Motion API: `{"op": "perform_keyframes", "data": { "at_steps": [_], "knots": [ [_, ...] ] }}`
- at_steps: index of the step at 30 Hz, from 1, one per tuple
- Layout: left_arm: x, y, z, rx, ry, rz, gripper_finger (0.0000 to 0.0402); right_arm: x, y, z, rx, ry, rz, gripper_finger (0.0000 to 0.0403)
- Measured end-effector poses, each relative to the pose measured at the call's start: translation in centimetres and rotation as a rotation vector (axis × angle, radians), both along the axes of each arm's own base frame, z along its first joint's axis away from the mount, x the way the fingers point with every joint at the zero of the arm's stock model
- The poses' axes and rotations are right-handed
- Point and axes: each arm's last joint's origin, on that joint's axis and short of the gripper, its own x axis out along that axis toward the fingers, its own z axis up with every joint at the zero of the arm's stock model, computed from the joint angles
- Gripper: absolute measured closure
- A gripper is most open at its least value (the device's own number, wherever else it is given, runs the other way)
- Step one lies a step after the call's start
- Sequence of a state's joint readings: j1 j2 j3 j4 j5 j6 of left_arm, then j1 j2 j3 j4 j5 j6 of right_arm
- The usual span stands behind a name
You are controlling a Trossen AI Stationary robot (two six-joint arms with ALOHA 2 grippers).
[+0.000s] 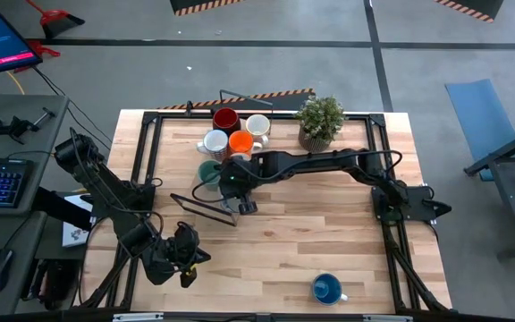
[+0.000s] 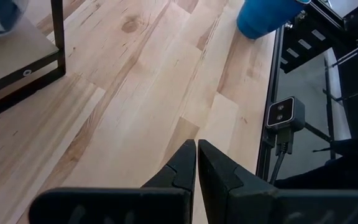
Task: Place coffee mugs
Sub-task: Put the dark blue cup on the shelf
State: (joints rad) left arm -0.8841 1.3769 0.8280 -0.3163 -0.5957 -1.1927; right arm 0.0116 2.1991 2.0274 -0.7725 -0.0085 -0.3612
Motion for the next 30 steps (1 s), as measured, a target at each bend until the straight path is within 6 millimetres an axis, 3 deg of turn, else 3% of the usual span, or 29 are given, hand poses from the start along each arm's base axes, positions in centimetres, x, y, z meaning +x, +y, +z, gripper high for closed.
{"op": "perform_keyframes", "data": {
  "at_steps": [15,30],
  "knots": [
    [0.0,0.0,0.0,0.0,0.0,0.0,0.0394,0.2,0.0,-0.6,-0.004,0.011,0.005,0.04],
    [0.0,0.0,0.0,-0.005,-0.004,0.0,0.0394,0.4,-1.1,-0.5,0.014,-0.015,-0.041,0.0347]
  ]
}}
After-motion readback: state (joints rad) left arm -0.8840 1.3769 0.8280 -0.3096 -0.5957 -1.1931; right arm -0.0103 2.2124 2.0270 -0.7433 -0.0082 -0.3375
